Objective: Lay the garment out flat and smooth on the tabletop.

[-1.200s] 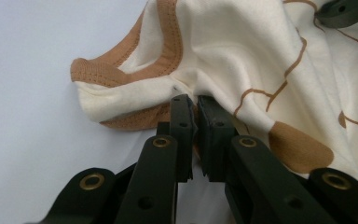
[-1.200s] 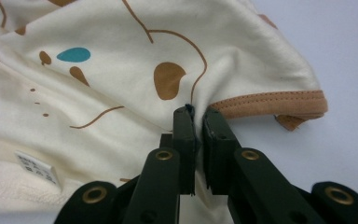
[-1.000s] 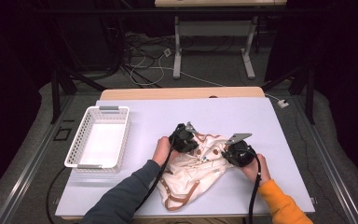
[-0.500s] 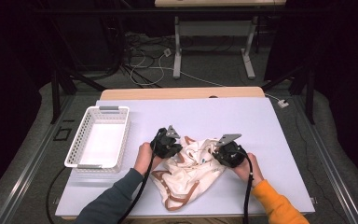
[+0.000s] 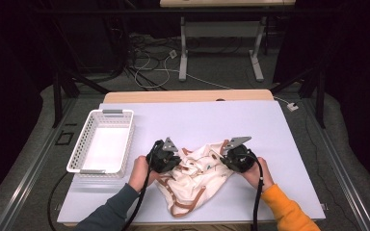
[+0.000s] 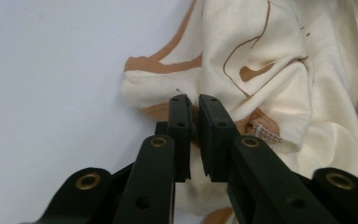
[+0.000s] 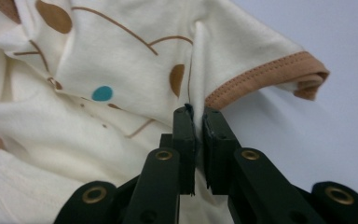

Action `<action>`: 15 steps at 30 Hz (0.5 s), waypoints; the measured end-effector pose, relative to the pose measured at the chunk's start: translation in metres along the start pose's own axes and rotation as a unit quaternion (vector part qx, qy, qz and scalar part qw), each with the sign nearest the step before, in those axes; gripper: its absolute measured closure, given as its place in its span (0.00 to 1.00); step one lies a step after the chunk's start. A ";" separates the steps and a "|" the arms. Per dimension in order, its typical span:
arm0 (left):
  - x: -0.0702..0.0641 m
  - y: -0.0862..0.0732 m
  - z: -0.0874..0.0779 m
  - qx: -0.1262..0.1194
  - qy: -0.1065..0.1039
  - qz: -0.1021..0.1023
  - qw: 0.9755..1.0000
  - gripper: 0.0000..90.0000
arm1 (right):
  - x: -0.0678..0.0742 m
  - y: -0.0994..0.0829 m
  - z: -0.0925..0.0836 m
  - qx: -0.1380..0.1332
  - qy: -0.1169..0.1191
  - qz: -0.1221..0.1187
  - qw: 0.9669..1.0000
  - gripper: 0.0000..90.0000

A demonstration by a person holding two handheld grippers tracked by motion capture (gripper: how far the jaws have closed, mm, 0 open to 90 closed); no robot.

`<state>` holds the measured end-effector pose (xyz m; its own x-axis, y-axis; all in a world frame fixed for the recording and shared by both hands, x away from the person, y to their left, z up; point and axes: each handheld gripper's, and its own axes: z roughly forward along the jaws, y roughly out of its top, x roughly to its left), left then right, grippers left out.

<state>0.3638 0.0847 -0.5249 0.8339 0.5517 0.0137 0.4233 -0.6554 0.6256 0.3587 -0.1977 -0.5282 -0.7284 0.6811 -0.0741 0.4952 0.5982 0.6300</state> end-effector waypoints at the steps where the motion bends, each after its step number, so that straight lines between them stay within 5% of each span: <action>1: -0.001 0.001 0.002 0.002 -0.002 0.001 1.000 0.84 | -0.001 -0.002 -0.001 0.003 -0.003 0.006 1.000 0.94; 6: 0.005 0.005 -0.001 0.005 -0.006 -0.010 1.000 0.53 | -0.004 -0.016 -0.006 0.051 0.015 0.027 0.998 0.94; 7: 0.007 0.006 -0.003 0.000 -0.002 -0.016 1.000 0.48 | -0.006 -0.017 -0.006 0.055 0.020 0.016 0.998 0.94; 13: 0.016 0.014 -0.004 -0.021 0.025 -0.040 0.999 0.44 | -0.008 -0.016 -0.007 0.094 0.035 0.010 0.995 0.93; 15: 0.020 0.017 0.001 -0.019 0.033 -0.049 0.998 0.45 | -0.008 -0.015 -0.009 0.095 0.042 0.010 0.995 0.85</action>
<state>0.3880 0.0844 -0.5146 0.7635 0.6458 0.0024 0.4862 -0.5772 0.6560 0.3527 -0.2163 -0.5301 -0.7504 0.6609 0.0080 0.5853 0.6589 0.4725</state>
